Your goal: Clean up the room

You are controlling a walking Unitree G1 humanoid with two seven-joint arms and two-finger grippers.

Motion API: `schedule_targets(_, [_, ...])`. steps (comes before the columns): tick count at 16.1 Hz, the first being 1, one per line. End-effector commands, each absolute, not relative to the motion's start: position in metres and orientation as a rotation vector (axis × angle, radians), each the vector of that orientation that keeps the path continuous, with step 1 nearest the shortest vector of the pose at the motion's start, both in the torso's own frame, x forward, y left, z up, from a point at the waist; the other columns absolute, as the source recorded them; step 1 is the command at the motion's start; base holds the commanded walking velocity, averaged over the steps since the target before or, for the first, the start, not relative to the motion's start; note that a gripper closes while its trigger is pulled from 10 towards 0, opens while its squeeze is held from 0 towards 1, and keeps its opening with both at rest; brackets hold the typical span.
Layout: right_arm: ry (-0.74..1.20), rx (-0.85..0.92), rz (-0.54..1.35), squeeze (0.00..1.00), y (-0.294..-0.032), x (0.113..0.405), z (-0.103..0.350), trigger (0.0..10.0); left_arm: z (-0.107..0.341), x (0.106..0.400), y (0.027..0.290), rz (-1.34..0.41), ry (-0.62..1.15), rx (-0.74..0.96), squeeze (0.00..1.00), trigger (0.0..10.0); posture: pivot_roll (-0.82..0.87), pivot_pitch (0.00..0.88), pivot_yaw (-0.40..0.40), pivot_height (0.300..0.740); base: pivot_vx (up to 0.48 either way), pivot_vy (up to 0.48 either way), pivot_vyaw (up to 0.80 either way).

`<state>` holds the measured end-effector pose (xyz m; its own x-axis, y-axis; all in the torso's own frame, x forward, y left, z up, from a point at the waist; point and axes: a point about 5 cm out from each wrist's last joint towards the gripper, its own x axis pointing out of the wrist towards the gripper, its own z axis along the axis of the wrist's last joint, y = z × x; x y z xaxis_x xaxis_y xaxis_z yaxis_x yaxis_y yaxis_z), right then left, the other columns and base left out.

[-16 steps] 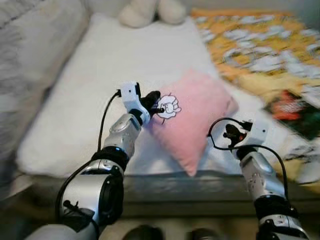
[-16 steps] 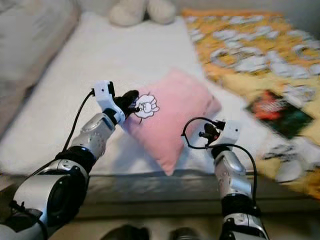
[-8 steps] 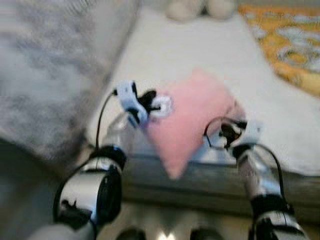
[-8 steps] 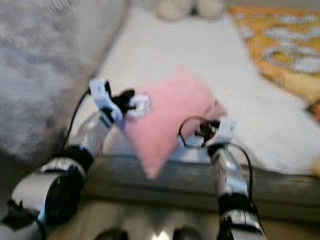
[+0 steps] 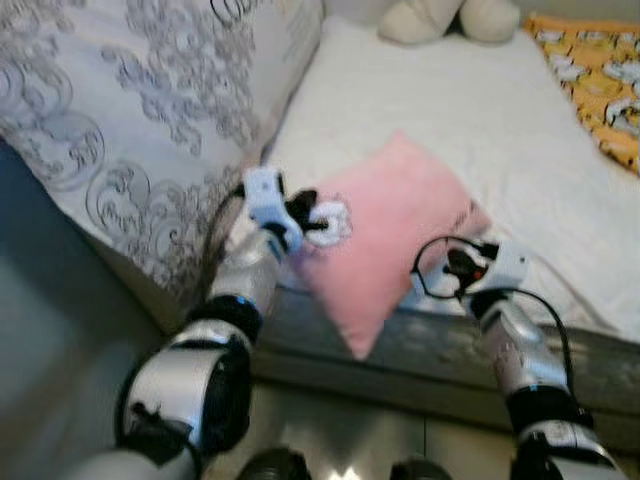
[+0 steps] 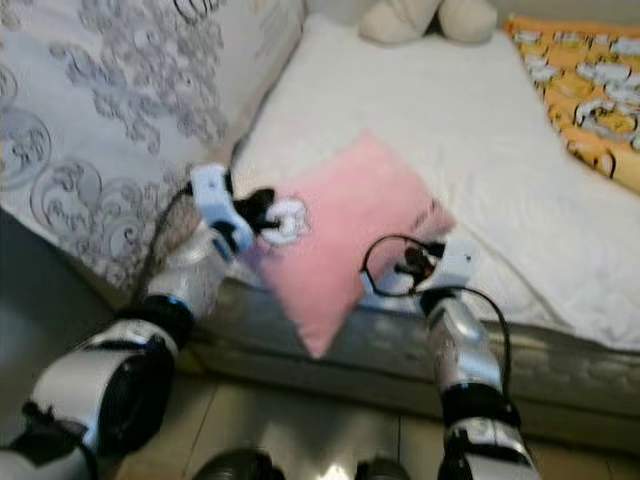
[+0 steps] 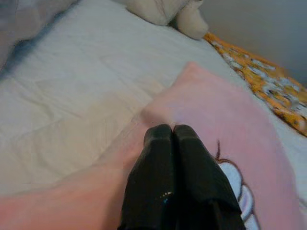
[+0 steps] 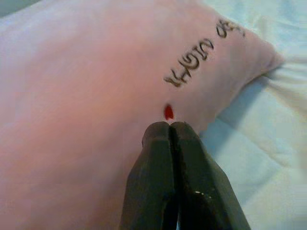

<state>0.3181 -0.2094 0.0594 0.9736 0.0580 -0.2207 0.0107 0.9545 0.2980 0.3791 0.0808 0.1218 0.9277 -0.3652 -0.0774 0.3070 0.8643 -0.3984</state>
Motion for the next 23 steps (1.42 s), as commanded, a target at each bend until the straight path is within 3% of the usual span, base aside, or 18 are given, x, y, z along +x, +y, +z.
schedule_targets(1, [0.225,0.305,0.019,0.0,-0.21,0.317,0.059,10.0,0.128,0.382,0.085,-0.35,0.122,-0.368,0.0,10.0,-0.15,0.0,0.064,0.714,0.0,0.0,0.0])
schedule_targets(6, [0.235,0.297,0.033,0.0,-0.207,0.316,0.056,10.0,0.128,0.38,0.076,-0.391,0.116,-0.287,0.0,10.0,-0.16,0.0,0.071,0.714,0.054,0.0,0.0])
schedule_targets(21, [0.219,0.279,0.062,0.0,-0.201,0.315,0.056,10.0,0.14,0.385,0.078,-0.348,0.068,-0.267,0.0,10.0,-0.15,0.0,0.066,0.714,0.47,0.0,0.05])
schedule_targets(22, [0.219,0.271,0.059,0.0,-0.202,0.316,0.056,10.0,0.141,0.385,0.077,-0.346,0.07,-0.252,0.0,10.0,-0.15,0.0,0.066,0.714,0.439,0.0,0.71])
schedule_targets(23, [0.113,0.142,0.029,0.0,-0.208,0.321,0.076,10.0,0.144,0.386,0.076,-0.342,0.059,-0.246,0.0,10.0,-0.15,0.0,0.067,0.714,0.0,0.0,0.68])
